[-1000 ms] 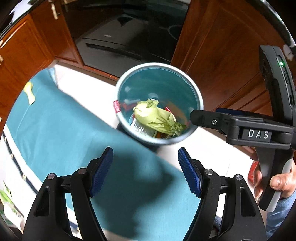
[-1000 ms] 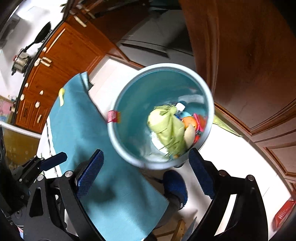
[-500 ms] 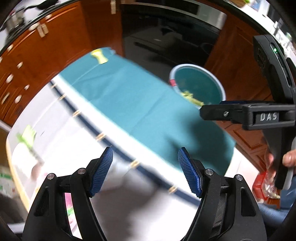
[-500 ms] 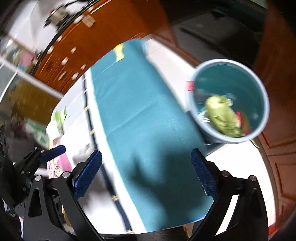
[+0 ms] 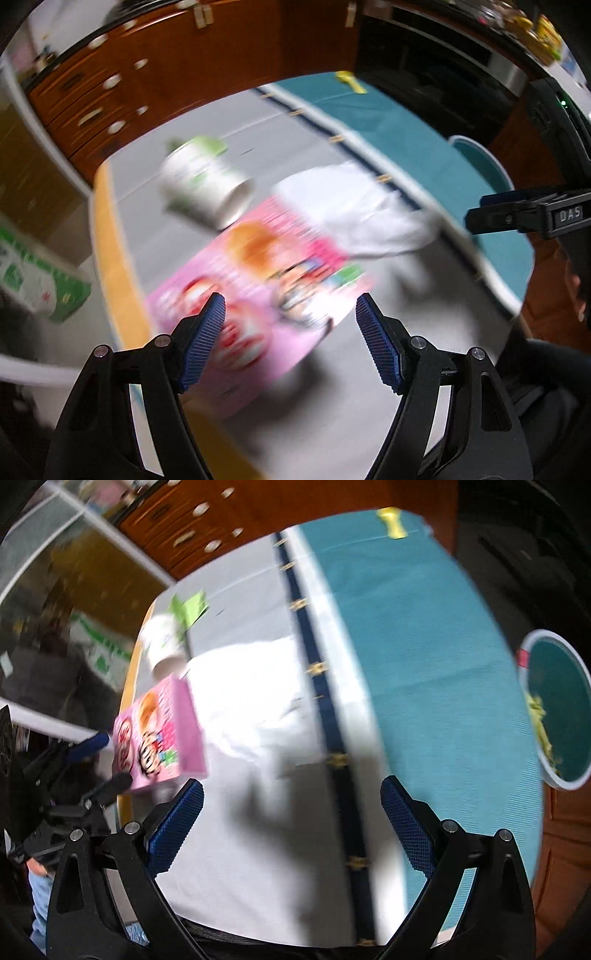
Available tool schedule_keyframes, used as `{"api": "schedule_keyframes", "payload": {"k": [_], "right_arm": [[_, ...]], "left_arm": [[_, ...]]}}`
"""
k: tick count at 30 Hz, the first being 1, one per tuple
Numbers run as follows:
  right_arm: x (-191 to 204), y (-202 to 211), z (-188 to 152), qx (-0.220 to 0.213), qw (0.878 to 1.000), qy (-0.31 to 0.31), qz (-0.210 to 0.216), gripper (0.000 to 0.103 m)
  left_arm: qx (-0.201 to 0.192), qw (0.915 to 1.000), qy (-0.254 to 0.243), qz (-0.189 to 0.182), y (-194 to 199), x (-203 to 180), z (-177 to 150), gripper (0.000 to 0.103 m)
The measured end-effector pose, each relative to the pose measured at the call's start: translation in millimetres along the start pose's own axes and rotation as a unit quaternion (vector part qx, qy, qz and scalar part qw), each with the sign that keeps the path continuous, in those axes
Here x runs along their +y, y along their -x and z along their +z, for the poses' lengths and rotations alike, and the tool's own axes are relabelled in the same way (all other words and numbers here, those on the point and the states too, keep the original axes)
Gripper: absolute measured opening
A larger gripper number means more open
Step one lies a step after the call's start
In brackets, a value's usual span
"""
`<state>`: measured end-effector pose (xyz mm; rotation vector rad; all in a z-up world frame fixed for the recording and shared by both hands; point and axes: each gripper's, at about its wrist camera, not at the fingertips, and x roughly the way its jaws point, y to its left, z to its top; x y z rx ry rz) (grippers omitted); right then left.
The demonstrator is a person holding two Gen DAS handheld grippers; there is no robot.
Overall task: Collect trash
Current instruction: 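Move both open tools back over the table toward the pink snack box, then grasp the pink snack box with the right tool and lift it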
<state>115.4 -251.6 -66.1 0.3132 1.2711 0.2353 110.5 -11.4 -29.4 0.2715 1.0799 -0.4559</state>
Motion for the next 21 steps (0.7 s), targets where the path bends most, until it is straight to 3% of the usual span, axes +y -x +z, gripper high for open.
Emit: {"api": "schedule_keyframes", "payload": {"k": [3, 9, 14, 21], "right_arm": [[23.0, -15.2, 0.6, 0.017, 1.0, 0.02, 0.003, 0.092], [72.2, -48.5, 5.8, 0.053, 0.996, 0.066, 0.011, 0.092], [102.2, -73.5, 6.0, 0.075, 0.993, 0.091, 0.022, 0.092], [108.3, -92.6, 3.6, 0.095, 0.991, 0.086, 0.026, 0.092]], "left_arm": [[0.007, 0.9995, 0.029, -0.001, 2.0, 35.3, -30.1, 0.074], [0.018, 0.9985, 0.047, -0.021, -5.3, 53.6, -65.8, 0.074], [0.027, 0.9973, 0.056, -0.039, -21.2, 58.4, -68.0, 0.074], [0.028, 0.9974, 0.036, -0.056, -36.6, 46.1, -59.0, 0.074]]}}
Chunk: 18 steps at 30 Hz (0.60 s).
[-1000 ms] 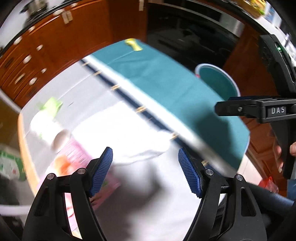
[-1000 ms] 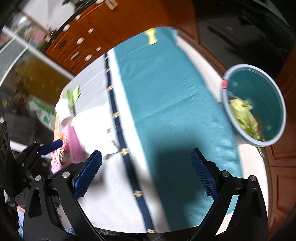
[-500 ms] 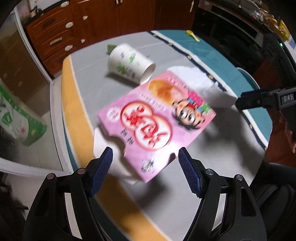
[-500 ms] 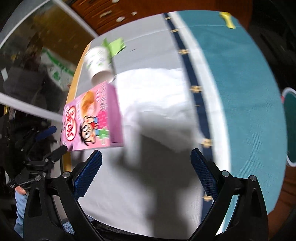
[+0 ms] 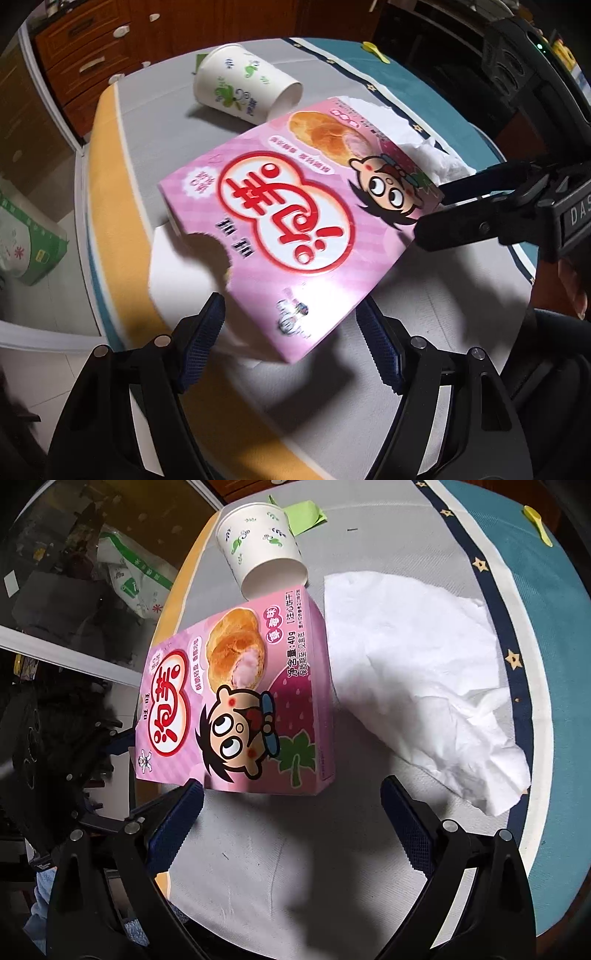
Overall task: Collect trash
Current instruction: 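Grasp the pink snack box with the right tool and lift it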
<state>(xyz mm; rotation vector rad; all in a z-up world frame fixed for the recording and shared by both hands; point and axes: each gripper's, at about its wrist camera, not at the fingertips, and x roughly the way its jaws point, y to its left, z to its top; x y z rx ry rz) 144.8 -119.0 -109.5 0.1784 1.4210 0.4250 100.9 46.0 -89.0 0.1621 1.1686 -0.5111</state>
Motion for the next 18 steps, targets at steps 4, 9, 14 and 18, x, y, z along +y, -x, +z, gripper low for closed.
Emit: {"api": "schedule_keyframes", "payload": {"k": [4, 9, 14, 18], "right_arm": [[-0.3, -4.1, 0.3, 0.002, 1.0, -0.007, 0.003, 0.092], [-11.3, -1.7, -6.7, -0.004, 1.0, -0.021, 0.007, 0.092], [-19.9, -1.1, -21.9, -0.007, 0.999, -0.039, 0.017, 0.092], [-23.7, 3.5, -34.3, -0.009, 0.999, -0.042, 0.022, 0.093]], "left_arm": [[-0.025, 0.9992, -0.003, -0.033, 4.8, -9.6, -0.9, 0.074], [-0.018, 0.9968, -0.016, -0.076, 9.8, -30.4, -11.2, 0.067], [0.0, 0.9941, -0.042, -0.1, 7.5, -66.7, -22.9, 0.067], [-0.002, 0.9944, -0.055, -0.091, 17.6, -83.1, -31.9, 0.067]]}}
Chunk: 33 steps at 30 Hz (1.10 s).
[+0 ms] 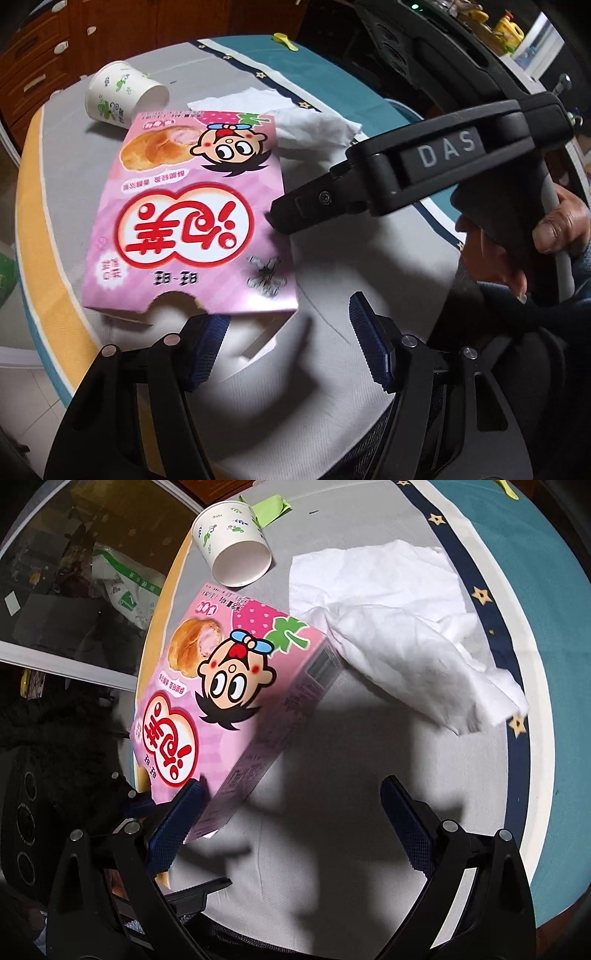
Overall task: Collect trash
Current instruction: 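Grasp the pink snack box with the right tool and lift it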
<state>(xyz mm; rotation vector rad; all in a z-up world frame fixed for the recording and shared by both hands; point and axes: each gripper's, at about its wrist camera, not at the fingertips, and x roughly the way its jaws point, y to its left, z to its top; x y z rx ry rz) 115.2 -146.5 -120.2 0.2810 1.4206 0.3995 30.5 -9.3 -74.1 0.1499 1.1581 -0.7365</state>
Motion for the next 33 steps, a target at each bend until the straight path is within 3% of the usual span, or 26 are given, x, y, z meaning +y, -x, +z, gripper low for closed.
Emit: {"api": "schedule_keyframes", "payload": {"k": [5, 8, 12, 15, 18, 26, 33], "right_arm": [[-4.2, 7.9, -7.8, -0.002, 1.0, 0.003, 0.0, 0.092], [-2.4, 7.3, -7.6, -0.003, 1.0, 0.004, 0.007, 0.092], [1.6, 2.5, -4.8, -0.001, 1.0, -0.001, 0.016, 0.092], [-0.2, -1.6, -1.5, 0.001, 1.0, -0.011, 0.02, 0.092], [-0.8, -5.8, 4.9, 0.002, 0.999, -0.025, 0.023, 0.092], [-0.2, -8.8, 15.9, -0.009, 0.999, -0.042, 0.027, 0.096], [3.9, -13.7, 22.8, -0.016, 0.998, -0.049, 0.042, 0.096]], "left_arm": [[-0.021, 0.9987, 0.025, 0.04, 34.8, 13.6, -20.5, 0.068], [-0.038, 0.9943, 0.039, 0.092, 57.2, 33.1, -23.7, 0.069], [-0.045, 0.984, 0.069, 0.158, 63.5, 69.9, -2.1, 0.069], [-0.035, 0.9843, 0.066, 0.16, 48.7, 85.5, 19.2, 0.069], [-0.021, 0.9834, 0.03, 0.178, 31.4, 81.6, 34.0, 0.069], [-0.035, 0.9791, -0.012, 0.2, 28.8, 87.7, 32.7, 0.072], [-0.045, 0.9767, 0.003, 0.21, 35.8, 106.6, 30.9, 0.072]]}}
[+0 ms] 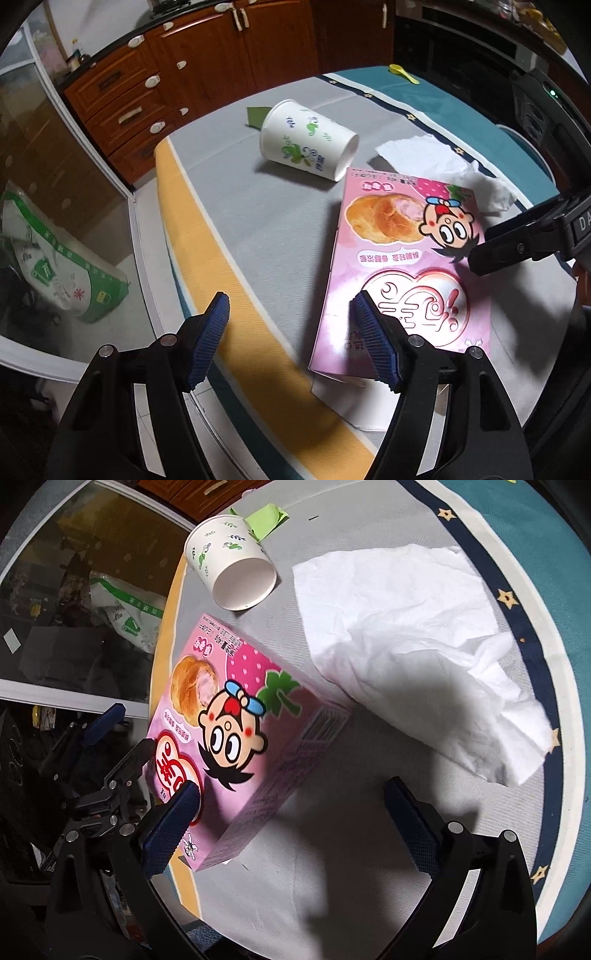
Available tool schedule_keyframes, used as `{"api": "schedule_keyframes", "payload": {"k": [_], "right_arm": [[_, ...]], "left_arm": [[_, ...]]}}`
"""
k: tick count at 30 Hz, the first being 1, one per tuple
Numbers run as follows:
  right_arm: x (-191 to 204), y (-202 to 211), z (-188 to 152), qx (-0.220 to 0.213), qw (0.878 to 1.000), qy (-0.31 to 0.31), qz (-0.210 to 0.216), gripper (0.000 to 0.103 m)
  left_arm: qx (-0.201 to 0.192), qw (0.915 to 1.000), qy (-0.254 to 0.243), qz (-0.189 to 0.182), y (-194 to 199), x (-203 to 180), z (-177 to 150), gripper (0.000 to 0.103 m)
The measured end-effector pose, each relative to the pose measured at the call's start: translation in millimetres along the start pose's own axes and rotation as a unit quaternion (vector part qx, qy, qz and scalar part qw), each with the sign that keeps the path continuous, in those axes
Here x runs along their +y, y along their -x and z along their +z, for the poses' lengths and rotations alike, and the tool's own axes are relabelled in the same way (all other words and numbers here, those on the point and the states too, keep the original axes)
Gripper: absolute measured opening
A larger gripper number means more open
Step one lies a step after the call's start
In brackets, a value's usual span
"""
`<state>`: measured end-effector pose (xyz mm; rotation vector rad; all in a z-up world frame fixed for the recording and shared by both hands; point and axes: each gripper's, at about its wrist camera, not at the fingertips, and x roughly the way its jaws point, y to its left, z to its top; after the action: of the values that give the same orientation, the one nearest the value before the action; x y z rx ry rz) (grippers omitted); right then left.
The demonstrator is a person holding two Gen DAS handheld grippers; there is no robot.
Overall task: Collect trash
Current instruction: 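Grasp the pink snack box with the right tool and lift it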
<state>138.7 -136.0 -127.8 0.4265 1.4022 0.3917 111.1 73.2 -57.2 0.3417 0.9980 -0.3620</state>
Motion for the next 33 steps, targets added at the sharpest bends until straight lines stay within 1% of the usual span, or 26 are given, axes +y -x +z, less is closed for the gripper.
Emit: {"api": "schedule_keyframes", "payload": {"k": [3, 4, 5, 6, 7, 8, 9, 11, 12, 14, 17, 19, 20, 23, 25, 26, 28, 30, 31, 32, 33], "right_arm": [[3.5, -1.5, 0.2, 0.0, 1.0, -0.003, 0.017, 0.096], [5.9, -2.6, 1.0, -0.001, 1.0, 0.0, 0.024, 0.096], [7.5, -3.1, 1.7, -0.002, 1.0, 0.003, 0.028, 0.096], [10.5, -5.2, 3.5, -0.001, 1.0, 0.005, 0.03, 0.096], [11.5, -7.2, 4.7, 0.0, 0.999, 0.005, 0.035, 0.096], [12.5, -9.3, 5.7, 0.001, 0.999, 0.005, 0.038, 0.096], [12.8, -10.0, 7.2, -0.002, 0.999, 0.007, 0.038, 0.096], [14.7, -10.4, 8.7, -0.01, 0.999, 0.017, 0.042, 0.097], [15.2, -10.7, 9.2, -0.011, 0.999, 0.016, 0.043, 0.097], [19.0, -11.9, 9.5, -0.021, 0.999, 0.023, 0.04, 0.097], [26.9, -13.4, 8.5, -0.017, 0.998, 0.043, 0.03, 0.097], [27.1, -8.2, 6.0, -0.02, 0.999, 0.042, 0.024, 0.097], [26.2, -2.6, 5.0, -0.027, 0.998, 0.045, 0.019, 0.097], [21.8, 26.5, 2.0, -0.055, 0.997, 0.054, 0.029, 0.097], [26.2, 51.5, -3.3, -0.082, 0.993, 0.081, 0.032, 0.097], [29.4, 59.4, -5.5, -0.09, 0.991, 0.091, 0.031, 0.097], [35.1, 81.7, -10.6, -0.111, 0.987, 0.112, 0.034, 0.093], [39.5, 96.0, -14.8, -0.123, 0.985, 0.12, 0.022, 0.083], [36.6, 103.3, -16.8, -0.126, 0.985, 0.121, 0.01, 0.081], [33.1, 109.1, -18.5, -0.131, 0.984, 0.118, 0.004, 0.073], [29.2, 113.8, -19.3, -0.136, 0.985, 0.111, 0.0, 0.061]], "left_arm": [[-0.001, 0.9996, 0.026, 0.003, -0.5, 16.3, 0.4, 0.072], [0.0, 0.9989, 0.047, 0.001, -2.3, 26.1, 0.9, 0.072], [0.006, 0.998, 0.061, 0.012, -5.6, 33.1, 0.9, 0.07], [0.023, 0.9969, 0.066, 0.035, -13.9, 38.4, 0.0, 0.069], [0.043, 0.9957, 0.07, 0.043, -26.3, 42.8, -3.8, 0.066], [0.056, 0.9953, 0.072, 0.032, -34.1, 43.5, -7.5, 0.064], [0.053, 0.9955, 0.077, 0.012, -34.2, 43.5, -8.3, 0.064], [0.045, 0.9972, 0.058, 0.015, -31.5, 36.7, -5.2, 0.064], [0.043, 0.9979, 0.048, 0.01, -30.9, 31.8, -2.6, 0.064], [0.045, 0.9983, 0.033, -0.013, -30.4, 21.8, 0.5, 0.064], [0.038, 0.9992, -0.001, -0.015, -23.2, -5.2, 3.2, 0.063], [0.042, 0.9987, -0.004, -0.03, -24.3, -19.6, 1.2, 0.062], [0.046, 0.9983, -0.001, -0.036, -26.3, -24.4, -0.3, 0.062], [0.055, 0.9969, 0.003, -0.056, -31.1, -40.0, -3.6, 0.062], [0.061, 0.9957, 0.01, -0.069, -35.9, -52.8, -1.3, 0.062], [0.056, 0.9961, 0.01, -0.067, -36.6, -57.2, 0.2, 0.062], [0.054, 0.9959, 0.008, -0.072, -39.5, -71.8, 6.4, 0.062], [0.049, 0.9962, 0.01, -0.072, -42.4, -84.8, 13.1, 0.062], [0.048, 0.9963, 0.012, -0.07, -42.8, -87.6, 15.3, 0.062], [0.047, 0.9964, 0.013, -0.07, -42.5, -90.1, 16.7, 0.062], [0.046, 0.9965, 0.019, -0.067, -43.1, -92.9, 17.7, 0.062]]}}
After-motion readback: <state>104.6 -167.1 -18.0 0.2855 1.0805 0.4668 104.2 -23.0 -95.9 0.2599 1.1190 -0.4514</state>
